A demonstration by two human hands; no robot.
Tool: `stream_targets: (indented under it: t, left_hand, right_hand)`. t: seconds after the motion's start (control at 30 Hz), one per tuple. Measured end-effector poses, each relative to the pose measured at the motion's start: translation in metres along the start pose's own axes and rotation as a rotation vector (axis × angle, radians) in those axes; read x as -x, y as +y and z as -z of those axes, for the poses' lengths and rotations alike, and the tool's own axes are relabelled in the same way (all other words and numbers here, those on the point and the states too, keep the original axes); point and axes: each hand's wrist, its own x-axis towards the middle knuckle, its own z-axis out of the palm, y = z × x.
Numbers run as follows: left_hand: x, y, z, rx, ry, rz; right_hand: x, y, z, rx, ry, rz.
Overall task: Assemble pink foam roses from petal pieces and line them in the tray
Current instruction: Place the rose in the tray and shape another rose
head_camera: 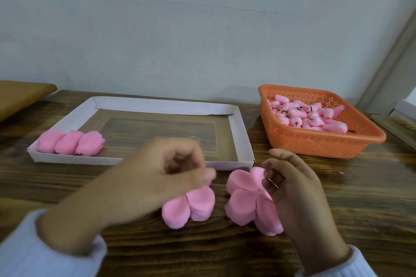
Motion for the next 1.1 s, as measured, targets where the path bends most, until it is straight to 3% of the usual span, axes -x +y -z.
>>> stream_targets:
  t: [0.07,0.13,0.2,0.3,0.43,0.5,0.63,1.1]
  left_hand:
    - [0.004,-0.001,-0.024,-0.107,0.058,0.003]
    - [-0.001,-0.01,-0.041,-0.402,0.118,0.049]
    - [-0.008,-0.024,-0.054,-0.625,0.191,0.089]
    - [-0.018,-0.045,-0.068,-0.725,0.2,0.126]
    - [-0.022,-0.058,-0.073,-0.728,0.214,0.121]
    - [-0.021,-0.061,-0.073,-0.682,0.224,0.124]
    - [-0.018,-0.064,-0.076,-0.584,0.284,0.134]
    - [-0.016,-0.066,-0.079,-0.573,0.321,0.102]
  right_hand:
    - [-0.002,0.002,0.001,0.039,0.012,-0.009]
    - [-0.003,0.001,0.002,0.212,0.038,0.034]
    - [-0.006,0.001,0.006,0.582,0.04,0.159]
    - [-0.009,0.003,0.011,1.157,0.016,0.37]
    - [-0.015,0.006,0.017,1.641,0.002,0.185]
    - [-0.016,0.004,0.017,1.643,0.0,0.117]
    - [-0.016,0.004,0.017,1.577,-0.039,0.161]
    - [-0.016,0.008,0.014,1.408,0.018,0.536]
